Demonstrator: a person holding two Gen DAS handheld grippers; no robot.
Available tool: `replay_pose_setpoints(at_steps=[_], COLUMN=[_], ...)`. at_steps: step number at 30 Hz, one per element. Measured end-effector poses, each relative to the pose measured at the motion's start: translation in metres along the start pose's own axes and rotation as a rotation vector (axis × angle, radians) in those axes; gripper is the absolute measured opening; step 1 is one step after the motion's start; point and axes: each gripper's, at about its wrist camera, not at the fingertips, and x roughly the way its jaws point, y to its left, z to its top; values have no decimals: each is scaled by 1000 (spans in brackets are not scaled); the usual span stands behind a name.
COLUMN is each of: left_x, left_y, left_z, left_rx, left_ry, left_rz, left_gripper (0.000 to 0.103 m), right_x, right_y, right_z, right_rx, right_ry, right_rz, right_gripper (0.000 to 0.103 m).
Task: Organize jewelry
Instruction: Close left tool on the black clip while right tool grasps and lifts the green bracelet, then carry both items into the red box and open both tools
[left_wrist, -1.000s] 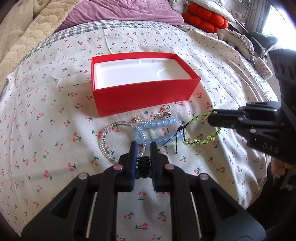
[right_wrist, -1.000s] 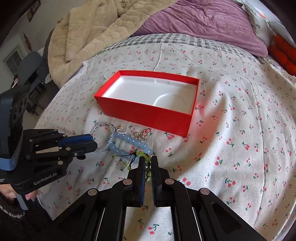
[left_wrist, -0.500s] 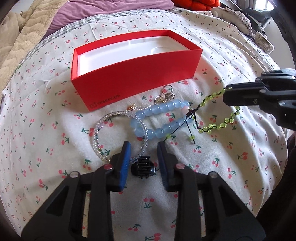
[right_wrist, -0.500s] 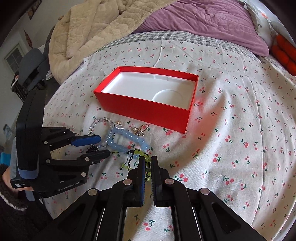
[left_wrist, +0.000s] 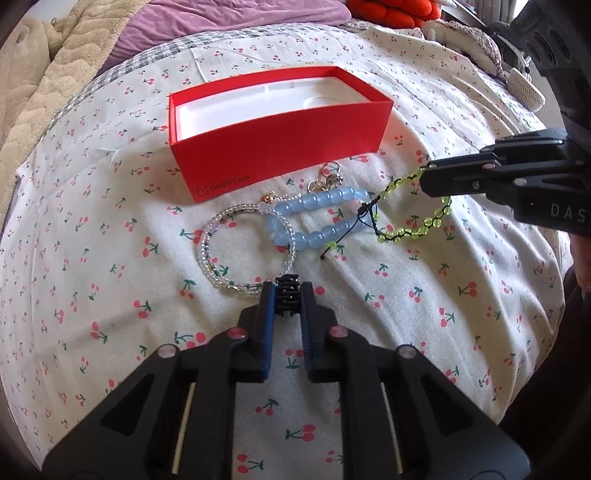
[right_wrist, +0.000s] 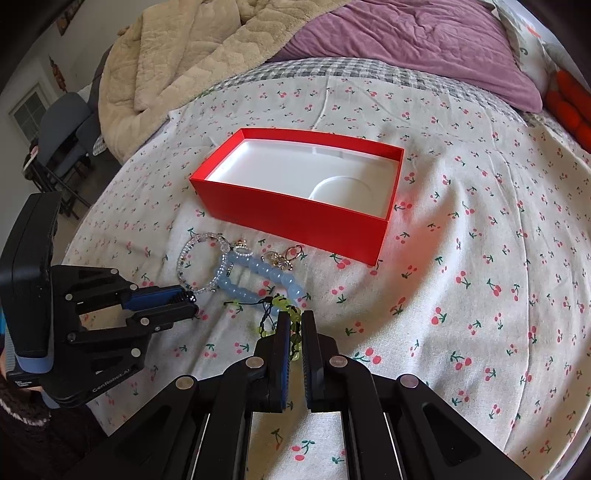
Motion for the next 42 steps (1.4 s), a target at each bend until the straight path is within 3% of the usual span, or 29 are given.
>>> replay_pose_setpoints(at_steps=[7,17,24,28,38,41,42], left_x=[-30,-44,-12,8,31,28,28], left_y=[22,39,52,61,62,59,58], left_z=[13,67,98,107,111,109,110], left_rx=[-109,-137,-158,-195,-169,-158,-152], left_ry=[-50,-112,-138,-112,-57,-67,-76], left_rz=[-69,-57,-110,-140,-110,-103,-100], left_gripper=[14,14,14,14,15,15,16], right_x=[-23,-57,-30,-7,28,26,25], right_y=[2,-5,-12,-21,-48,-52,-54], right_z=[17,72,97,101,95,96,96], right_rx=[13,56,94,123,148,162,170], right_ry=[-47,-156,-169,-141,-74,-87,-89], right_rz=[8,-21,6,22,-27,-33,-34], right_gripper=[6,6,6,6,6,9,17])
